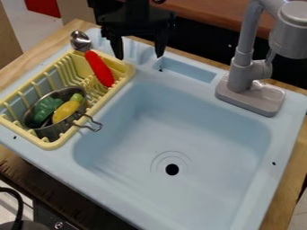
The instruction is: Put the red spoon in the bottom right corner of the sink
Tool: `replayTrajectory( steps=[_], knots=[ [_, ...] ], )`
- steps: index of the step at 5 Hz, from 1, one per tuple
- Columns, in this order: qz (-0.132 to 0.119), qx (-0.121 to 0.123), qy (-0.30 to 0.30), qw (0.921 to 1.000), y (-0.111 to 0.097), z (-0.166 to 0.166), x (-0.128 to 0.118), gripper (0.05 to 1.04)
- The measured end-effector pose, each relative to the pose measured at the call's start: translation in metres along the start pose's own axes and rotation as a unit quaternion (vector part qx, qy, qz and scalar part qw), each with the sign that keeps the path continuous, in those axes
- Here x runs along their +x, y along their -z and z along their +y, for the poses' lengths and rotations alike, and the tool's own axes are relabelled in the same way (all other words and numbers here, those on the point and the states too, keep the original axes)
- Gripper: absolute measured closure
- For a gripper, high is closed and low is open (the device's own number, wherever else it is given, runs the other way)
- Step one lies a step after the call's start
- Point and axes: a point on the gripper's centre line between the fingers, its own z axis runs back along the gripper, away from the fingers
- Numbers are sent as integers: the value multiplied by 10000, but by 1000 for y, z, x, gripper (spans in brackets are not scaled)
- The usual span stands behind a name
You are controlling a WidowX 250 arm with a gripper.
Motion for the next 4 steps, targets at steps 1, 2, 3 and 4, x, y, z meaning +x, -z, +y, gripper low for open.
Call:
replayTrajectory(
  steps=[1, 2, 3, 4],
  knots=[
    [138, 65, 15, 9999, 8, 1, -5, 87],
    [245, 126, -180, 9995, 10, 15, -3, 87],
    [394, 31, -390, 9985, -3, 33, 6, 87],
    [447, -20, -564, 9974, -8, 50, 13, 87]
  ],
)
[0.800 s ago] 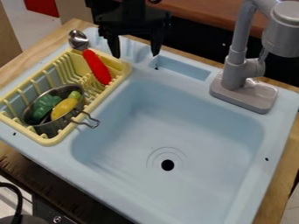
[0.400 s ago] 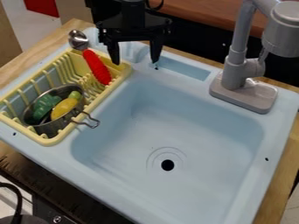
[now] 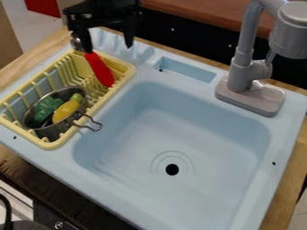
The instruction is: Put the red spoon in the bottom right corner of the sink
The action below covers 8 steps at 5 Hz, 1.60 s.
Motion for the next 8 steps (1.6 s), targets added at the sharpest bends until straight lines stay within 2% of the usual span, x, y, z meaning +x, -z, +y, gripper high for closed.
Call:
replayTrajectory(
  steps=[1, 2, 3, 4, 6, 7, 8],
  knots=[
    [-162, -75, -89, 9998, -2, 21, 10, 87],
    [-369, -158, -109, 9991, 7, 33, 8, 87],
    [-522, -249, -338, 9978, 12, 32, 9, 87],
    [-676, -234, -571, 9958, 24, 28, 3, 87],
    [-980, -95, -626, 9932, 32, 22, -2, 87],
    [-1005, -57, -688, 9925, 33, 23, -3, 116],
    [-989, -81, -733, 9924, 35, 24, -4, 380]
  ],
)
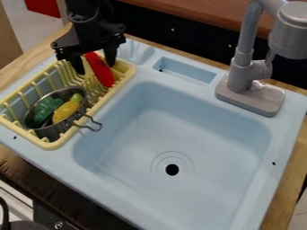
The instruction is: Put the red spoon in the bottom right corner of the sink
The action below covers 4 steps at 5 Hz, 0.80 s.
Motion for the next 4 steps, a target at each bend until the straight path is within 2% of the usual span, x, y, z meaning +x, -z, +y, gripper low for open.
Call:
replayTrajectory(
  steps=[1, 2, 3, 4],
  knots=[
    [-42, -6, -56, 10000, 2, 3, 2, 662],
    [121, 9, -113, 9999, 2, 6, 4, 730],
    [176, 0, -139, 9997, 1, 5, 4, 730],
    [548, 35, -307, 9980, -6, 7, 7, 730]
  ],
)
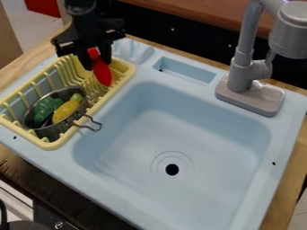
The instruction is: Put the red spoon in the bottom right corner of the sink
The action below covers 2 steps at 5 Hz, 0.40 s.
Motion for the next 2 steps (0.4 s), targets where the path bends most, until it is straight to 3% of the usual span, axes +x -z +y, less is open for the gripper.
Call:
replayTrajectory(
  steps=[2],
  knots=[
    [207, -166, -449, 9986, -20, -8, 8, 730]
  ],
)
